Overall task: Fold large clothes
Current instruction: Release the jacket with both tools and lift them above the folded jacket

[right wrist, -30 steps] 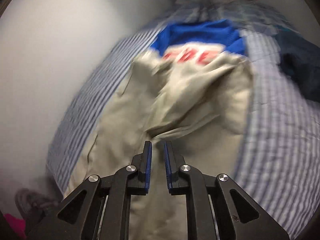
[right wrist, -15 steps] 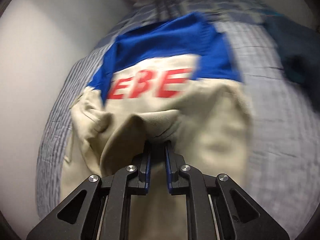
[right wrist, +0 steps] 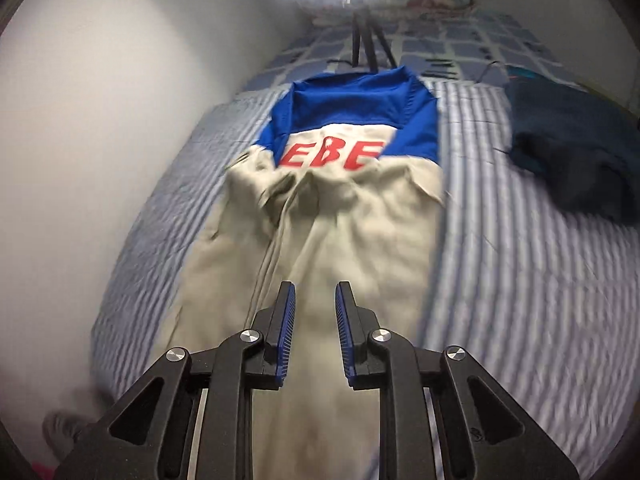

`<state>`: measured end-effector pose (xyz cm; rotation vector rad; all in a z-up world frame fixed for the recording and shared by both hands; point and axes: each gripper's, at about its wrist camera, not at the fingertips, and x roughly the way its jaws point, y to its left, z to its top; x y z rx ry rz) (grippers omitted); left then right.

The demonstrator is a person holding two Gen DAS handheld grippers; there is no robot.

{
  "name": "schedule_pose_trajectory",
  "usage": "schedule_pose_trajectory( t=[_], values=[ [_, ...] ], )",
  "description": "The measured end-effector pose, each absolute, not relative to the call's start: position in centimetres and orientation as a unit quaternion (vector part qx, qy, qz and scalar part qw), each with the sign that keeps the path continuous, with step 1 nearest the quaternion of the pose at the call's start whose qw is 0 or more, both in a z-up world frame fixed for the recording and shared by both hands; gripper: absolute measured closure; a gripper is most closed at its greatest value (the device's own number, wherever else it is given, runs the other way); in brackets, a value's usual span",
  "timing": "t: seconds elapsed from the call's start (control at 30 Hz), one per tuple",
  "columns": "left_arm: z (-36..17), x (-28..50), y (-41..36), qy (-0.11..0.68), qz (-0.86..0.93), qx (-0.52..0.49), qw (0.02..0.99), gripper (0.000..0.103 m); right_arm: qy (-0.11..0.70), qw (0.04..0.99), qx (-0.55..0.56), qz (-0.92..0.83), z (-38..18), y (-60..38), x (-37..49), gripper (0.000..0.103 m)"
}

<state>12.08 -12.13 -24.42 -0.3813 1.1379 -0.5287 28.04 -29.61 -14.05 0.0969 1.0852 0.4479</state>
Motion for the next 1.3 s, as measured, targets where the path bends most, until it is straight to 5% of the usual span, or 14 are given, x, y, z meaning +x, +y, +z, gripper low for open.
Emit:
schedule_pose_trajectory(
  t=[0.17,0.33,0.8,1.0,1.23,1.3],
  values=[
    [-21.0,9.9,-8.9,0.502,-0.256,-0.169,0.809,0.065,0.489,0.842,0.057,0.220,-9.8,-33.1,18.4,0.073],
    [-18.4,8.9,-3.9,0.476,-0.219,-0.164,0.835,0.064,0.486,0.844,0.049,0.219,-10.0,-33.3,10.2,0.073],
    [-20.6,11.9,2.8,0.494,-0.125,-0.173,0.843,0.063,0.562,0.788,-0.041,0.249,-26.1,-20.0,6.4,0.073],
    [-19.1,13.3,3.2,0.486,-0.134,-0.154,0.850,0.063,0.531,0.804,-0.012,0.270,-18.5,-23.0,5.4,0.073],
    [-9.8,18.3,4.4,0.415,-0.158,-0.137,0.885,0.063,0.412,0.869,-0.020,0.273,-5.5,-25.5,6.0,0.072],
    [-7.4,20.1,5.1,0.399,-0.154,-0.135,0.894,0.063,0.389,0.875,-0.007,0.288,-2.3,-25.8,7.8,0.056]
  ],
)
